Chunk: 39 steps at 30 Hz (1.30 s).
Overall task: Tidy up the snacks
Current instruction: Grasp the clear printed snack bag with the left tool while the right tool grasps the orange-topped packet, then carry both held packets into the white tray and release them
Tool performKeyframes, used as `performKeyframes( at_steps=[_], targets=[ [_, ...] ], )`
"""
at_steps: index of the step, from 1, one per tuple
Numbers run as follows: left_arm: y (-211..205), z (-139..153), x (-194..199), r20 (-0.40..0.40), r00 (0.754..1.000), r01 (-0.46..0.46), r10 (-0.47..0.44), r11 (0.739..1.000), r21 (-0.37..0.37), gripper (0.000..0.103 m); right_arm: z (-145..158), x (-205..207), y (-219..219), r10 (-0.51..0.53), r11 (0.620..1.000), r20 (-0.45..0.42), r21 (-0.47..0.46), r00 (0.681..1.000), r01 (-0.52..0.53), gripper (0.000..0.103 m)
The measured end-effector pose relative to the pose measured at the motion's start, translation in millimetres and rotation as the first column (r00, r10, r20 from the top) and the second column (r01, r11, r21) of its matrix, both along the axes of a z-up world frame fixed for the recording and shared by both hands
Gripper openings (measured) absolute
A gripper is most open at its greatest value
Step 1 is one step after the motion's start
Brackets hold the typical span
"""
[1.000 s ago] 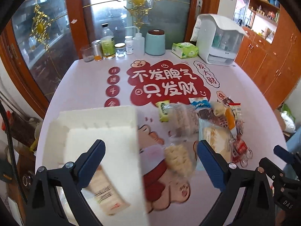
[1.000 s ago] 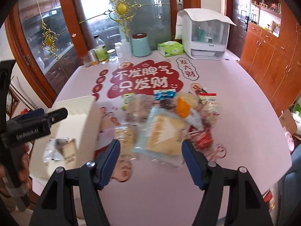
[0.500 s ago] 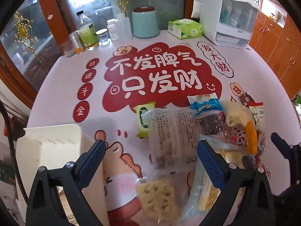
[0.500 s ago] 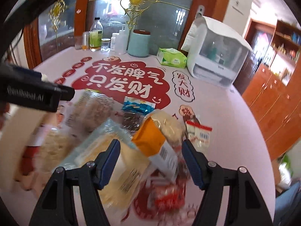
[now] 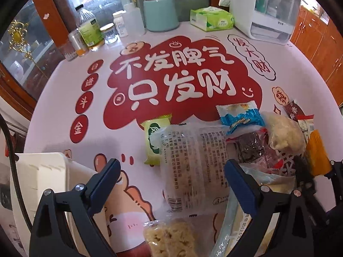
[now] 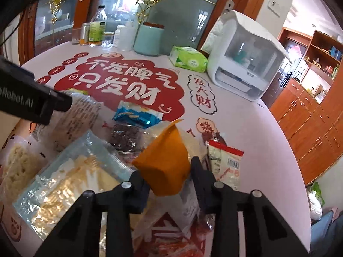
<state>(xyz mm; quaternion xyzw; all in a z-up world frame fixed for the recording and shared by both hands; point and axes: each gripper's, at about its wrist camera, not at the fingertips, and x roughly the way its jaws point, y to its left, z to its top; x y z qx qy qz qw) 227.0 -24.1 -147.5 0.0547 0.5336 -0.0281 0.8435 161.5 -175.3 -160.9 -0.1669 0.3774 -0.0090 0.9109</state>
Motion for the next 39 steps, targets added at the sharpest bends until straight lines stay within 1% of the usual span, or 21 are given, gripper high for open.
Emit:
performKeyframes(
  at_steps=[2,6,10,16,18,20,22,23,25,29,32,34,35,37,39],
  targets=[
    [0.7,-6.1,2.4,-0.028,1.000,0.003,-0.003,1.000,-0.016,0.098,5.2,-0.4,-7.6,-0.003,0.999,0.002,0.044,1.000,0.003,0.023],
    [5.4,-19.0,6.7,-0.089,0.996,-0.011,0.007,0.999,-0.049,0.098,15.4,-1.3,-20.2,0.006,0.988,-0.023,0.157,1.000,-0.002,0.021],
    [11.8,-28.5,10.8,-0.146,0.989,-0.044,0.025,0.991,-0.125,0.098,19.0,-2.9,-26.2,0.010,0.976,-0.042,0.219,0.999,-0.001,0.021],
    [5.2,-33.8,17.5,-0.210,0.977,-0.066,0.028,0.981,-0.180,0.097,22.6,-4.8,-27.7,0.022,0.967,-0.057,0.256,0.998,-0.006,0.020],
    [-0.6,-37.5,21.4,-0.224,0.974,-0.081,0.043,0.983,-0.166,0.097,24.4,-5.2,-27.9,0.025,0.964,-0.058,0.266,0.998,-0.008,0.020],
    [-3.0,-40.4,24.5,-0.222,0.973,-0.097,0.060,0.982,-0.162,0.097,27.3,-6.8,-27.3,0.029,0.961,-0.056,0.277,0.998,-0.012,0.020],
    [-4.4,-46.2,27.3,-0.234,0.969,-0.120,0.081,0.980,-0.157,0.082,29.9,-8.3,-26.8,0.033,0.961,-0.052,0.278,0.998,-0.017,0.020],
    [-4.9,-50.2,28.8,-0.251,0.964,-0.127,0.084,0.979,-0.161,0.078,30.9,-9.1,-26.6,0.035,0.960,-0.050,0.279,0.998,-0.020,0.020],
    [-6.1,-51.8,27.8,-0.240,0.966,-0.132,0.093,0.979,-0.156,0.074,33.4,-10.7,-27.4,0.037,0.958,-0.048,0.286,0.998,-0.022,0.020],
    [-8.1,-43.7,21.6,-0.201,0.976,-0.113,0.082,0.982,-0.149,0.059,40.5,-13.7,-29.4,0.040,0.953,-0.041,0.303,0.998,-0.026,0.019],
    [-4.1,-30.5,12.1,-0.167,0.982,-0.112,0.089,0.985,-0.134,0.058,48.6,-16.1,-31.2,0.044,0.945,-0.032,0.327,0.999,-0.031,0.018],
    [1.0,-16.3,4.3,-0.140,0.986,-0.114,0.095,0.984,-0.139,0.057,56.5,-20.5,-30.0,0.052,0.940,-0.016,0.337,0.999,-0.044,0.018],
    [1.8,-10.4,1.9,-0.126,0.987,-0.114,0.096,0.984,-0.140,0.054,59.5,-21.7,-29.0,0.056,0.939,-0.010,0.340,0.998,-0.049,0.018],
    [6.6,10.3,-9.8,-0.096,0.991,-0.109,0.096,0.983,-0.151,0.053,70.1,-26.5,-26.1,0.065,0.933,0.008,0.353,0.998,-0.063,0.018],
    [13.1,32.1,-24.0,-0.062,0.995,-0.093,0.083,0.980,-0.176,0.053,79.3,-31.0,-23.4,0.073,0.928,0.024,0.365,0.997,-0.077,0.018]
  ],
)
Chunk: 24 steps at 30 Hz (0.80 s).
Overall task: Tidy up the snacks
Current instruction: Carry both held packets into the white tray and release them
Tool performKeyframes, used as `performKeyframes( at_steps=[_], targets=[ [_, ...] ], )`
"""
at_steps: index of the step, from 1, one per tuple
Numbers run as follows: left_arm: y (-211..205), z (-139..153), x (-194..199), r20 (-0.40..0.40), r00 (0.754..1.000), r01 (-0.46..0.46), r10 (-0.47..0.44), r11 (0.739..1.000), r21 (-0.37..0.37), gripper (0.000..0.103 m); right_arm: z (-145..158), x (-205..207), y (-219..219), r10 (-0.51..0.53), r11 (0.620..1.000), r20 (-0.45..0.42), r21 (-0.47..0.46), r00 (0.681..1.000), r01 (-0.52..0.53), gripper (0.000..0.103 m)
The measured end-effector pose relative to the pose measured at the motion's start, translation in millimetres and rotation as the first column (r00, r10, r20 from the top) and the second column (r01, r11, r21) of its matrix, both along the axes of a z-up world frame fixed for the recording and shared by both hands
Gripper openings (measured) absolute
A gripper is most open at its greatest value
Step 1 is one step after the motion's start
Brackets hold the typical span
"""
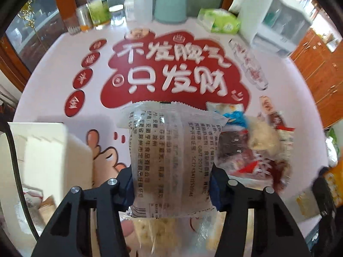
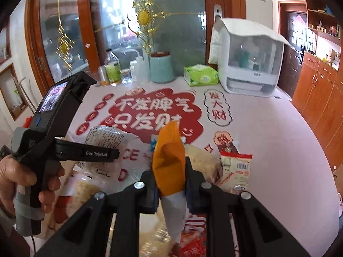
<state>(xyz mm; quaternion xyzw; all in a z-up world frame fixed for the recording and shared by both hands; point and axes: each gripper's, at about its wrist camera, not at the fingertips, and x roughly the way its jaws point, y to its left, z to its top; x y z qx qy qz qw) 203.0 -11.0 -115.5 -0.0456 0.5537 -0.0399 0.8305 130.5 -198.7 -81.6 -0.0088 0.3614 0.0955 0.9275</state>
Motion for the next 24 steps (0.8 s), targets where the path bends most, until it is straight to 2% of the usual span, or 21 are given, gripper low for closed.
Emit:
performKeyframes(
  at_steps=[8,12,18,24],
  targets=[
    [29.9,76.4,-63.6,0.142,0.989,0.041,-0.044,0.999,0.022,0.053,46.7,-29.7,27.3,0.043,0.998,0.074,0.042,0.996,-0.046,0.018],
    [58.8,102.9,-98.3,0.196,0.980,0.027,-0.041,0.997,0.074,0.053,64.9,-42.7,47.1,0.071,0.994,0.092,0.075,0.993,-0.078,0.018],
    [115.3,127.2,-138.3,0.250,0.968,-0.039,0.004,0.990,0.136,0.053,90.5,-60.0,94.3,0.149,0.981,0.119,0.108,0.982,-0.162,0.018],
    [168.1,133.4,-167.4,0.272,0.961,-0.103,0.053,0.980,0.172,0.054,109.1,-70.6,152.8,0.248,0.956,0.132,0.130,0.960,-0.264,0.018]
  ],
)
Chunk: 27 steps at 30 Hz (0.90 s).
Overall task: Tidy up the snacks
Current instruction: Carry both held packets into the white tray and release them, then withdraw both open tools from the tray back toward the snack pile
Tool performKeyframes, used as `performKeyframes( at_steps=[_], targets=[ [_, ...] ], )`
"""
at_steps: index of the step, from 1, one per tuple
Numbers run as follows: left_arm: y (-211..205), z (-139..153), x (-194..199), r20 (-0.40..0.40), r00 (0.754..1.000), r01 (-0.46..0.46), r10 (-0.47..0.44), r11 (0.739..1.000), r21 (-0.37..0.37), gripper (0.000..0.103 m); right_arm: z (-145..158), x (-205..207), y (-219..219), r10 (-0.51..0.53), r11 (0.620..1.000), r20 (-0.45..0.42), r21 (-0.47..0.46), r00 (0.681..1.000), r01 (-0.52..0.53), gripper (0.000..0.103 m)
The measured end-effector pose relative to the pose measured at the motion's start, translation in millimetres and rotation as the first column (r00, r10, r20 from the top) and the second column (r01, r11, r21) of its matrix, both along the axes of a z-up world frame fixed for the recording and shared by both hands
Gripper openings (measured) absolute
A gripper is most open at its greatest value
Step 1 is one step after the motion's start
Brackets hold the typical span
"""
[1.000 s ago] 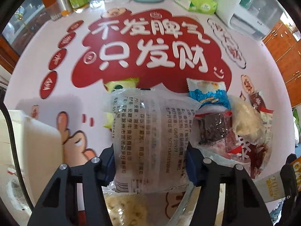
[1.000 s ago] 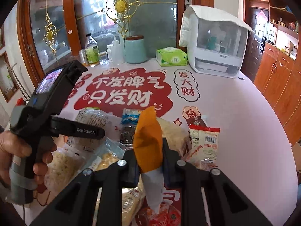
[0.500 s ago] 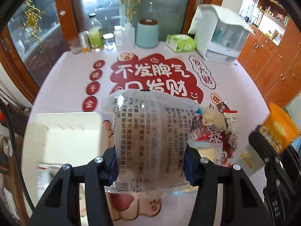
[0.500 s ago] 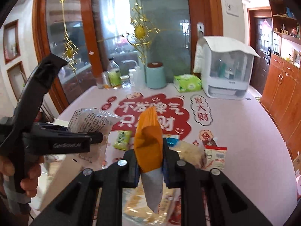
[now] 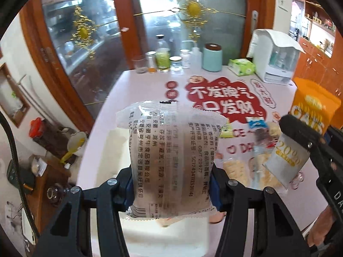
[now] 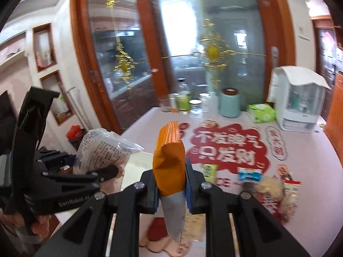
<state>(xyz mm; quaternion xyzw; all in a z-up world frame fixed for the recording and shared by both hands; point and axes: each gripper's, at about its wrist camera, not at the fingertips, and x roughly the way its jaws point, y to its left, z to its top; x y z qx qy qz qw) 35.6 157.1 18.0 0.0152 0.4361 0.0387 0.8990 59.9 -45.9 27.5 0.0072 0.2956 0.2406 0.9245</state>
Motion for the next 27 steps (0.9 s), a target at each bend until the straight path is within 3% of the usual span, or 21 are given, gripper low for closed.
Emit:
performKeyframes(
  at_steps=[6,13,16,17,18,20,22,27],
  targets=[
    [48.2,-3.7,-22.4,-0.016,0.999,-0.053,0.052,0.999,-0.002,0.054,10.5,-8.8,57.6,0.101,0.995,-0.015,0.008,0.995,-0.101,0.019],
    [74.4,-15.6,-34.0,-0.040,0.996,-0.076,0.076,0.997,-0.003,0.057,8.3,-7.4,101.1,0.162,0.987,-0.073,0.025,0.984,-0.160,0.019],
    [78.7,-19.8,-36.6,-0.054,0.995,-0.086,0.086,0.996,0.002,0.075,2.0,-4.1,113.4,0.167,0.986,-0.109,0.012,0.980,-0.167,0.021],
    [78.7,-20.3,-37.8,-0.051,0.995,-0.083,0.083,0.997,0.002,0.084,0.1,-3.8,115.6,0.164,0.986,-0.123,0.009,0.979,-0.164,0.024],
    [79.5,-19.1,-40.2,-0.036,0.996,-0.081,0.081,0.997,0.007,0.087,-1.9,-2.9,118.4,0.168,0.986,-0.140,0.010,0.976,-0.168,0.027],
    [78.3,-16.4,-42.7,-0.020,0.997,-0.073,0.073,0.997,0.024,0.093,-6.2,-0.6,121.4,0.161,0.987,-0.165,0.015,0.973,-0.161,0.049],
    [77.1,-13.3,-44.2,0.001,0.997,-0.072,0.072,0.996,0.043,0.095,-5.9,-3.0,121.1,0.143,0.990,-0.158,0.012,0.977,-0.143,0.061],
    [73.9,-10.8,-42.7,0.003,0.998,-0.063,0.063,0.997,0.041,0.095,-1.2,-9.6,119.7,0.124,0.992,-0.122,-0.003,0.985,-0.125,0.063]
  ],
)
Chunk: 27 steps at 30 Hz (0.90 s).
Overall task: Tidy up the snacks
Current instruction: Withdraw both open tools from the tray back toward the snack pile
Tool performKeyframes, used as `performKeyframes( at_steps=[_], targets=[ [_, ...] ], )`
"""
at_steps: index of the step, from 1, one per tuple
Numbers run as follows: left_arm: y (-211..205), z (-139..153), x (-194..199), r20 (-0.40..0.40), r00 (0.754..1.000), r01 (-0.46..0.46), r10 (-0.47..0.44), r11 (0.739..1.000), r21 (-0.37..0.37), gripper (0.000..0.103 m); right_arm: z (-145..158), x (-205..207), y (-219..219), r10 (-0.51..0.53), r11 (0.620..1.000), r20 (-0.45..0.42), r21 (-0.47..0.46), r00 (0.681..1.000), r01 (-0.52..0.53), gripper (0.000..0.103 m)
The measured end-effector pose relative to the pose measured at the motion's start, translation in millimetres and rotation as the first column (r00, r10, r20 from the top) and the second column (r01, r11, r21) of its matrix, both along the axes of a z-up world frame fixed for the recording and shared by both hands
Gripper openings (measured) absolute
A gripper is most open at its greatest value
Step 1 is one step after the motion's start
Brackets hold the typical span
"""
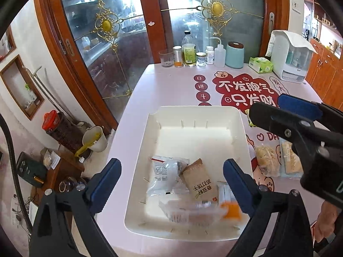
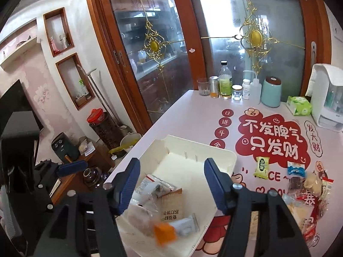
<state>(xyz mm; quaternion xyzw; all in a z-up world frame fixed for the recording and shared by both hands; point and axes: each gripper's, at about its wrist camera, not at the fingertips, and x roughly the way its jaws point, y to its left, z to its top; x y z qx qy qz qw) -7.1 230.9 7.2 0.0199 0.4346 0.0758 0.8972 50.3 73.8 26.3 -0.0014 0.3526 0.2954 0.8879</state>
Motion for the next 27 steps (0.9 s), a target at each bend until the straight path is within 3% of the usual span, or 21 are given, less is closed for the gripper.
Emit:
performKeyframes(
  at_steps=[16,27],
  targets=[
    [-21.8,-3.8,10.7,-0.031,0.998,0.046,-0.047,0.999,-0.022,0.096,0.4,-6.9,-35.6,-0.090,0.995,0.003,-0.038,0.996,0.090,0.063],
    [-74.3,-21.0,31.1,-0.096,0.987,0.126,-0.126,0.992,-0.008,0.096,-19.3,-3.0,-82.0,-0.191,0.980,-0.068,-0.067,0.979,0.187,0.063]
  ],
)
